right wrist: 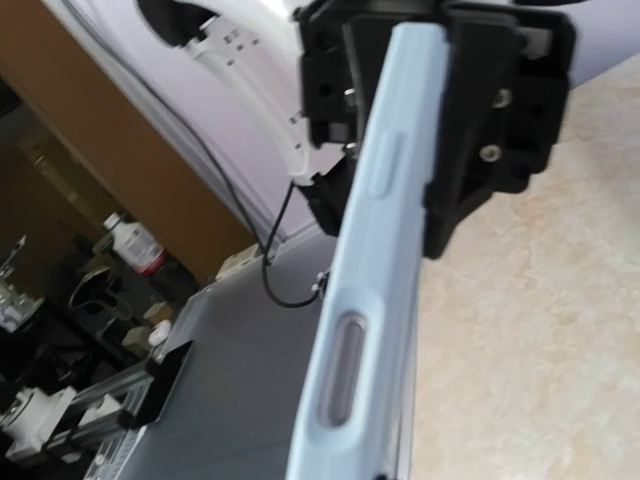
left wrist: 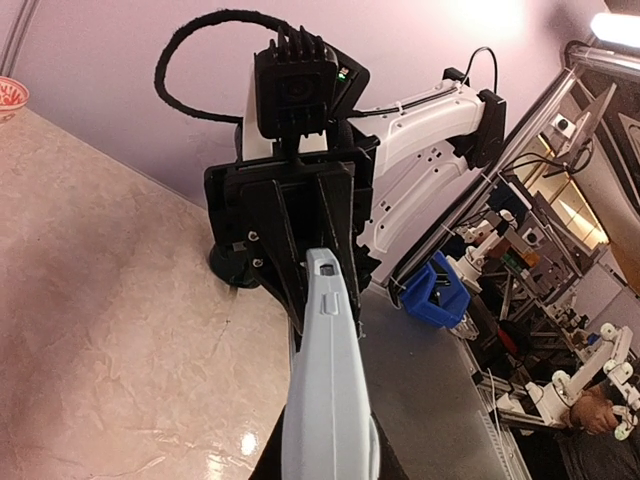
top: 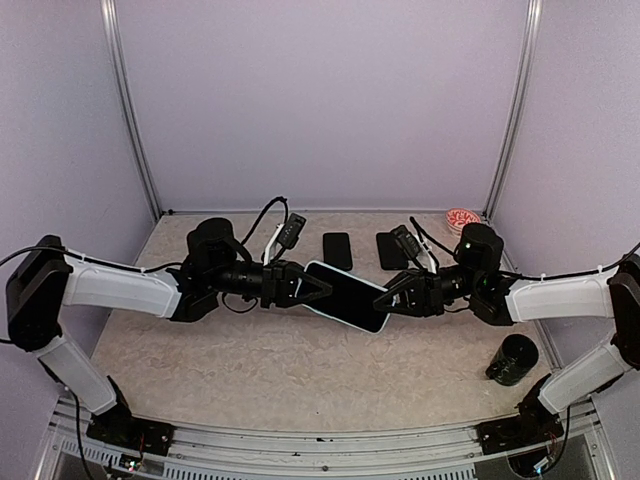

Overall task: Put the phone into the phone case
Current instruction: Press the bottom corners of the phone case.

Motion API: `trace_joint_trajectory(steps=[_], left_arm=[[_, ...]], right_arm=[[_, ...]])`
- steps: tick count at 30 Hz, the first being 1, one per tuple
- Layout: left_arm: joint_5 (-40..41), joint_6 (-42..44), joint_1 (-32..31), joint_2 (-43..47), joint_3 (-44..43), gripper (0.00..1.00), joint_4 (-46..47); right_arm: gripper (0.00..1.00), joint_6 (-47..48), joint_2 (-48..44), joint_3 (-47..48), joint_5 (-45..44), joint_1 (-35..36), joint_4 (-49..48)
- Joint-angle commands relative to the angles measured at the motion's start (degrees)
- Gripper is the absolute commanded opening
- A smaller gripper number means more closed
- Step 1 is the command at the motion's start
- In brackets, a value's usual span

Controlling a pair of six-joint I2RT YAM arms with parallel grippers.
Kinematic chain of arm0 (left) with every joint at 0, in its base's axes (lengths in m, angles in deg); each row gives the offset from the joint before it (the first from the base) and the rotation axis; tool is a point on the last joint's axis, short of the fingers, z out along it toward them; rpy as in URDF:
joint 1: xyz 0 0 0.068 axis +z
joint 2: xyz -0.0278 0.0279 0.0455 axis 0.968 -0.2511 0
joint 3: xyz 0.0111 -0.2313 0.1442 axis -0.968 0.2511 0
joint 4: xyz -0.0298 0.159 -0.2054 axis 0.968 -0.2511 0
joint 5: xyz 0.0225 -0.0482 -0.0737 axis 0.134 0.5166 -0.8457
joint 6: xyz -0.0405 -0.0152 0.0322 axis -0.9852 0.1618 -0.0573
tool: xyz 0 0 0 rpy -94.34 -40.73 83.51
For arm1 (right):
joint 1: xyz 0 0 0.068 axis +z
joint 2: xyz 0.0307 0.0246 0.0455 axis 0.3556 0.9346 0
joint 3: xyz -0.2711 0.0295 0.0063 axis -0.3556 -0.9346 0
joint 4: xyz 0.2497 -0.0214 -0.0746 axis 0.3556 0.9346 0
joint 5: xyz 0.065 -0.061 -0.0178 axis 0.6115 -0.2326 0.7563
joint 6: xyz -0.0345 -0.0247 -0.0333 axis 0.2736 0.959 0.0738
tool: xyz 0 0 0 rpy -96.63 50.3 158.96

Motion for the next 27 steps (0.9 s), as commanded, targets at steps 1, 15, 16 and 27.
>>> trace_joint_trajectory(steps=[1, 15, 16, 27], left_arm=[[3.9, 0.5, 1.6, 1.4, 1.3, 0.00, -0.6], [12.4, 1.8, 1.7, 3.7, 1.6, 0.00, -5.6], [12.9, 1.8, 1.8, 3.7, 1.6, 0.00, -5.8], [13.2, 1.2, 2.2, 3.0, 1.9, 0.00, -5.2]], right_arm=[[0.14, -0.1, -1.8, 0.1, 6.0, 0.4, -4.8], [0.00, 12.0, -2.5, 4.0, -5.2, 0.4, 16.0], [0.00, 12.9, -2.4, 4.4, -6.7, 0.4, 18.0], [0.37, 14.0, -3.7, 4.4, -8.8, 0.4, 19.9]])
